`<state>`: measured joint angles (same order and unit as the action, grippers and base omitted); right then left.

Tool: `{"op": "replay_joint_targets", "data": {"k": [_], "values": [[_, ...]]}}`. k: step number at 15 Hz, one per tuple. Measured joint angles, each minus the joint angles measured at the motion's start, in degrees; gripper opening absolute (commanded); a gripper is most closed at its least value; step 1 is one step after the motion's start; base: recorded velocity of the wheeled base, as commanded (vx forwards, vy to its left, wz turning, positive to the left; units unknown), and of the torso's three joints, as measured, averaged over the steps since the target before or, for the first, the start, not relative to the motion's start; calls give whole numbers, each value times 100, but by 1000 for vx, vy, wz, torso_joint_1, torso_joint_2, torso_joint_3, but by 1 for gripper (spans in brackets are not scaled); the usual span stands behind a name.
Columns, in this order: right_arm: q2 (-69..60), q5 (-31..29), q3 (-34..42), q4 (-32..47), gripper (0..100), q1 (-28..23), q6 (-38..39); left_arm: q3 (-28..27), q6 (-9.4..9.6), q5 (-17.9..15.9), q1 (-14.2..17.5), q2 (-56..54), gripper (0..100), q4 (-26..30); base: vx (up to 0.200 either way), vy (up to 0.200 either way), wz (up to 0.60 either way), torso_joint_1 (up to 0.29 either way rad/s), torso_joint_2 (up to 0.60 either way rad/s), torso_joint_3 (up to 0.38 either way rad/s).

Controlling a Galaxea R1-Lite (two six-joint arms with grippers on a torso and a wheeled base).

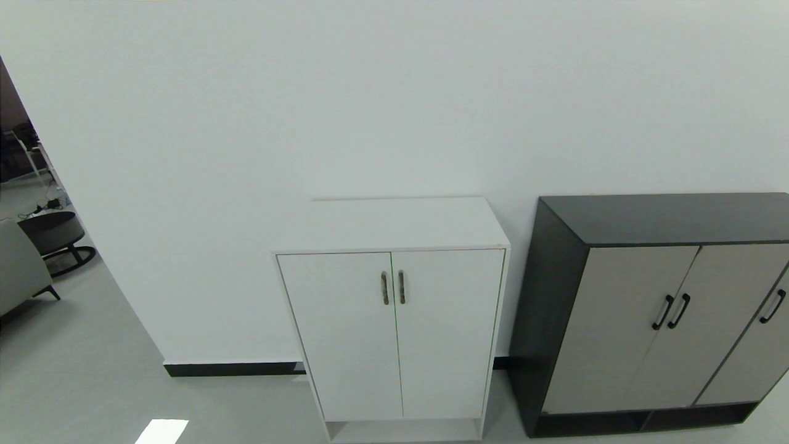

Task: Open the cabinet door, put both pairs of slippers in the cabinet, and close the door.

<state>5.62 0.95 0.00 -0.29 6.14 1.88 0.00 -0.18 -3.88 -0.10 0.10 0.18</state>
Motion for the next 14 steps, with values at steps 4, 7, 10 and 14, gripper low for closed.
{"op": "replay_joint_targets", "data": {"k": [4,7,10,14], "values": [[0,-119,-7,11,0,-4,-84,0,2,0,2,0,0,0,0,0,0,0,0,0],[0,-128,-5,11,0,-20,-55,0,2,0,2,0,0,0,0,0,0,0,0,0],[5,-133,-2,16,0,-394,-93,0,5,0,2,0,0,0,0,0,0,0,0,0],[-63,-79,-5,20,0,-897,-90,0,2,0,2,0,0,0,0,0,0,0,0,0]]}}
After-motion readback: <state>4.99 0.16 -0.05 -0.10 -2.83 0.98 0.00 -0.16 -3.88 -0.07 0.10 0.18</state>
